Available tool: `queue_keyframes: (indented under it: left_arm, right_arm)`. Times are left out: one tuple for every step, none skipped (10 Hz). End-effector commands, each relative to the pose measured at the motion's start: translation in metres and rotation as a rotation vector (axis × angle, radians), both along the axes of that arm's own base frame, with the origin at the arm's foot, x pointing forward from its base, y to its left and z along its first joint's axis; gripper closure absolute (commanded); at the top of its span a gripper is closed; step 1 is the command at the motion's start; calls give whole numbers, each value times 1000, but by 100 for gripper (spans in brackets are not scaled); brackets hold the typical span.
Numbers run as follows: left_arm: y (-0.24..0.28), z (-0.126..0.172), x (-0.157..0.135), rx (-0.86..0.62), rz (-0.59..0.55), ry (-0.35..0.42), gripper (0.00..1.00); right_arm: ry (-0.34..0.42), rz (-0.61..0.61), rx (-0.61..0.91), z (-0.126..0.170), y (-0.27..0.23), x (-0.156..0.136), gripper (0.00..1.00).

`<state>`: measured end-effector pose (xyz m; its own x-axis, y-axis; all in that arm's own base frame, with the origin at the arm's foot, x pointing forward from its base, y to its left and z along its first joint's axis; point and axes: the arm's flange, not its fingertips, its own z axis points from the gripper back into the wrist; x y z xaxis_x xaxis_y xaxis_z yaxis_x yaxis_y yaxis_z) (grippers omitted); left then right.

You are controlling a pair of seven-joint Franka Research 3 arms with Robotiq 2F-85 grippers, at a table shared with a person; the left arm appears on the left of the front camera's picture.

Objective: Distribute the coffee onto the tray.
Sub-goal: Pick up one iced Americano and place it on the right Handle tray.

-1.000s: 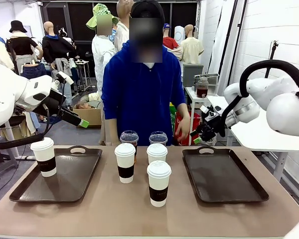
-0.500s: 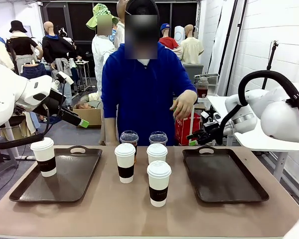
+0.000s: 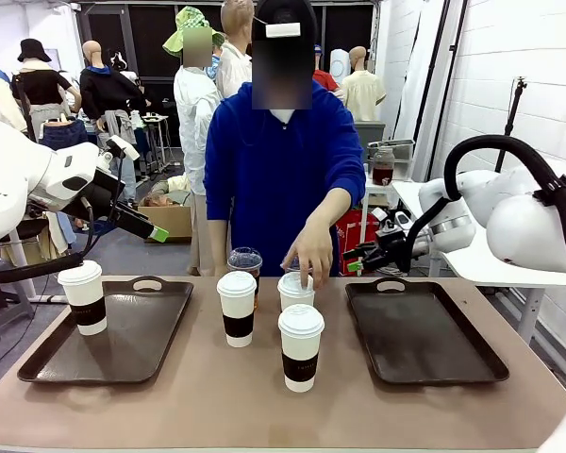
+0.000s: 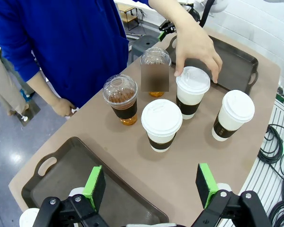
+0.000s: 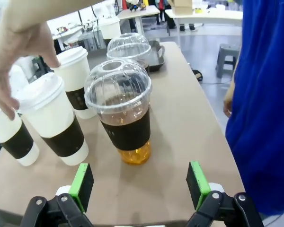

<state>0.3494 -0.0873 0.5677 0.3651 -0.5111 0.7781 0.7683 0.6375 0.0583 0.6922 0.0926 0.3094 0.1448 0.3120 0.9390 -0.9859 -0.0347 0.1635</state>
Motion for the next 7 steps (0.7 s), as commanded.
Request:
queue_keyframes:
  left_arm:
    - [2,0,1,-7,-1,1,0]
    - [2,0,1,-7,-1,1,0]
    - [2,0,1,-7,-1,1,0]
    - [2,0,1,-7,-1,1,0]
    - [2,0,1,-7,-1,1,0]
    - [2,0,1,-7,-1,1,0]
    - [2,0,1,-7,-1,1,0]
  right_arm:
    - [1,33,29,-11,32,15,0]
    - [1,53,30,-15,43,16,0]
    - [7,61,25,-16,49,16,0]
    - [4,63,20,-15,50,17,0]
    - [2,60,23,-11,50,17,0]
    - [2,54,27,-9,45,17,0]
    - [2,46,33,-8,37,16,0]
